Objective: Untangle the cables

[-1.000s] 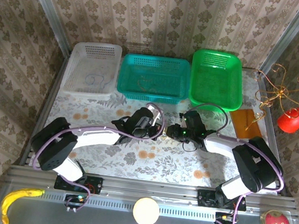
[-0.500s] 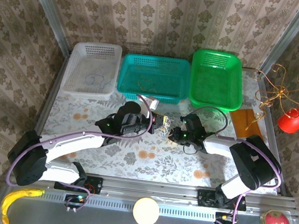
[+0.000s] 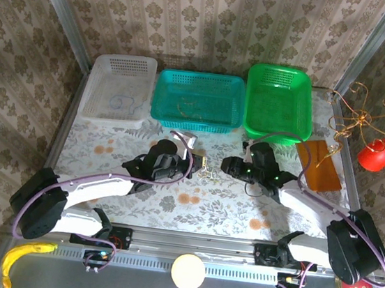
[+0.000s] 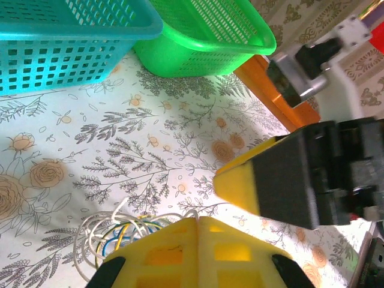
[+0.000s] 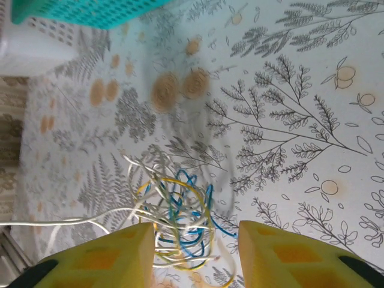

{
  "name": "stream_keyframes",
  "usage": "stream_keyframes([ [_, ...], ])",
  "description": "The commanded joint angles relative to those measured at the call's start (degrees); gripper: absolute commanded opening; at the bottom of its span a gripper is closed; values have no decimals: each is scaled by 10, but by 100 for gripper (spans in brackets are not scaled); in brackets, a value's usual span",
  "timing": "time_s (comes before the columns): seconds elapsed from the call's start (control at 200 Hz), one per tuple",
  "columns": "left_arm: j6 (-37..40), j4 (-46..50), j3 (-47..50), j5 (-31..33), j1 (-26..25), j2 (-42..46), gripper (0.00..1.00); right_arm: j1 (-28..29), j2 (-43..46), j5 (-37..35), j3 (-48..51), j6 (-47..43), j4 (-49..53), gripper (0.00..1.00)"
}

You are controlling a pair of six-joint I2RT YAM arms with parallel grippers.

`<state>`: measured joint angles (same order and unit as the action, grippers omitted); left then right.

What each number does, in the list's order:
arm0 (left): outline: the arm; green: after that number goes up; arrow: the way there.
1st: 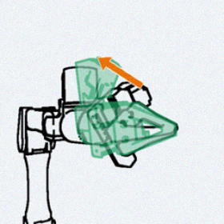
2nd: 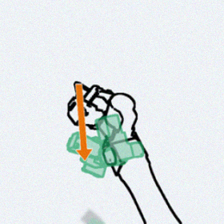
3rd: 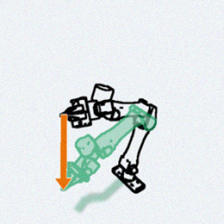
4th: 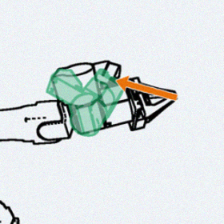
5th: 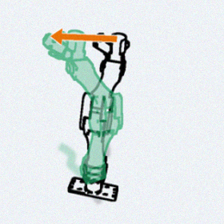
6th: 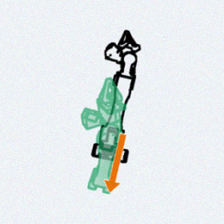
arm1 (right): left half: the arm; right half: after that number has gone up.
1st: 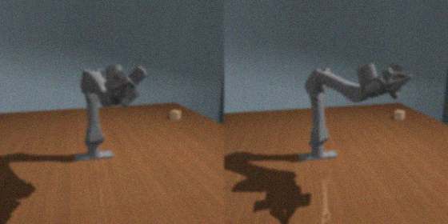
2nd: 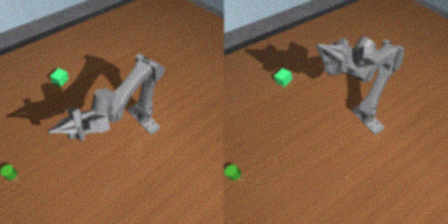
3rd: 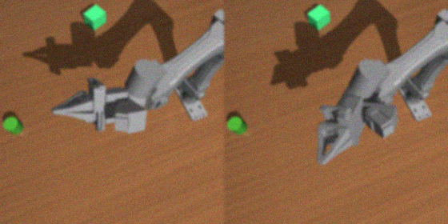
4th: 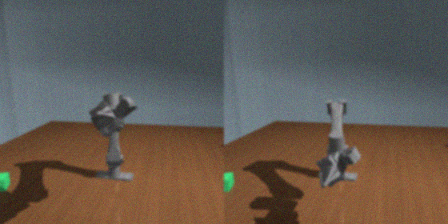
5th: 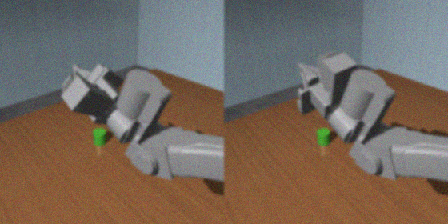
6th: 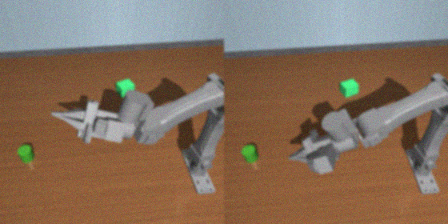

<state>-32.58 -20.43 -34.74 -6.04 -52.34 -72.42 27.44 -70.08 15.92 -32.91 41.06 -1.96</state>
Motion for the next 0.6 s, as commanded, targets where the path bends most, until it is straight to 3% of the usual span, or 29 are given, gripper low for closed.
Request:
stream_keyframes([
  [0.0, -3, -48, 7, -8, 8, -2, 0, -1, 17, 13, -20, -13, 22, 52],
  [0.23, -12, -59, 4, -23, 11, -5, 0, 7, -19, 51, -34, -4, -33, 56],
  [0.595, -33, -81, -4, -35, 9, -21, 0, 44, -46, 39, -25, 19, -110, 59],
])
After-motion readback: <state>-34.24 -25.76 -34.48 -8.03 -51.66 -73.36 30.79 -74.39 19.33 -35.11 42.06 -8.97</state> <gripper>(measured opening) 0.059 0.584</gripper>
